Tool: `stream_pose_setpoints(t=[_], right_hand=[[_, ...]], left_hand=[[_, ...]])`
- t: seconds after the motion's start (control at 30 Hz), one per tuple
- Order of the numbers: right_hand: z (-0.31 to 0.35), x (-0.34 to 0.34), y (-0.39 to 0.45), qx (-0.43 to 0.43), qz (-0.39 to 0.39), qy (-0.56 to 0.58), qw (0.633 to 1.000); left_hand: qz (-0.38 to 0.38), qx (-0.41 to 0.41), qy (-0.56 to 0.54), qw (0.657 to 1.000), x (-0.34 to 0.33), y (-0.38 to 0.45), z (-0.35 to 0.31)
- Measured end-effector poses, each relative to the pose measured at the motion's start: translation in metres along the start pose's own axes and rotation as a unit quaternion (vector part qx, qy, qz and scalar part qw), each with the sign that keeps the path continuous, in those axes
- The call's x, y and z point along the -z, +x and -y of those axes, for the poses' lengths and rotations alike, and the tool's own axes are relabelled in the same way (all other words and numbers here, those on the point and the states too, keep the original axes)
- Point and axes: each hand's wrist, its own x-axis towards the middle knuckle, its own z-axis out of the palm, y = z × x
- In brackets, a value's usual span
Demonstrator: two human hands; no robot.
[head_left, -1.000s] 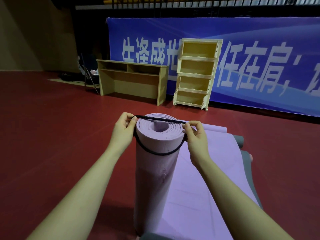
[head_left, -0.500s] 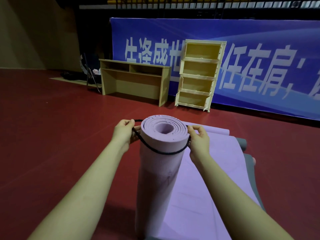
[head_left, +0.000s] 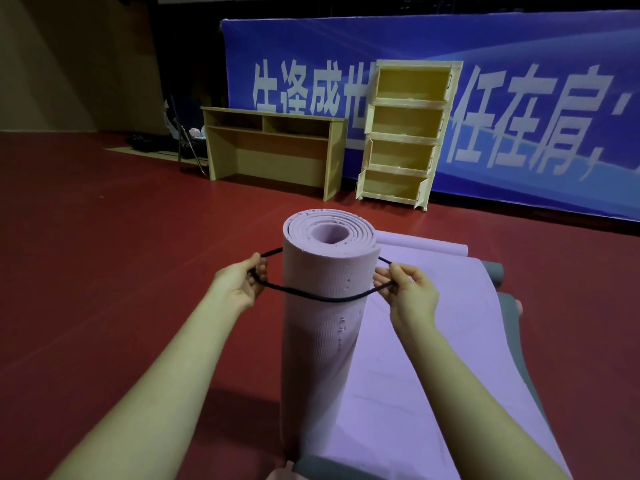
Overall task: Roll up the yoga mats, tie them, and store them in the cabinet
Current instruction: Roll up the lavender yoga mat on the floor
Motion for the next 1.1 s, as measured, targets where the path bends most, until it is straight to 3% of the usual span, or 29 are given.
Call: stream_pose_setpoints(t=[0.13,0.43,0.87,1.1], right_hand=[[-0.003,0.015,-0.003,-0.054,-0.014,0.065,0.996],[-0.050,0.057,0.005,-0.122,0.018,-0.110,0.986],[-0.121,0.085,0.035,-0.208,0.041,-0.193,0.958],[-0.147,0.047,0.035,-0.220,0.069,-0.131,0.964]], left_hand=[[0.021,-0.005,0.096,0.995,0.009,0.000,0.009],[0.039,-0.002,0.181,0.983,0.027,0.017,0.050],[-0.021,0.048,0.175,0.983,0.077,0.079,0.109],[-0.060,0.032,0.142,0.988,0.083,0.105,0.113]])
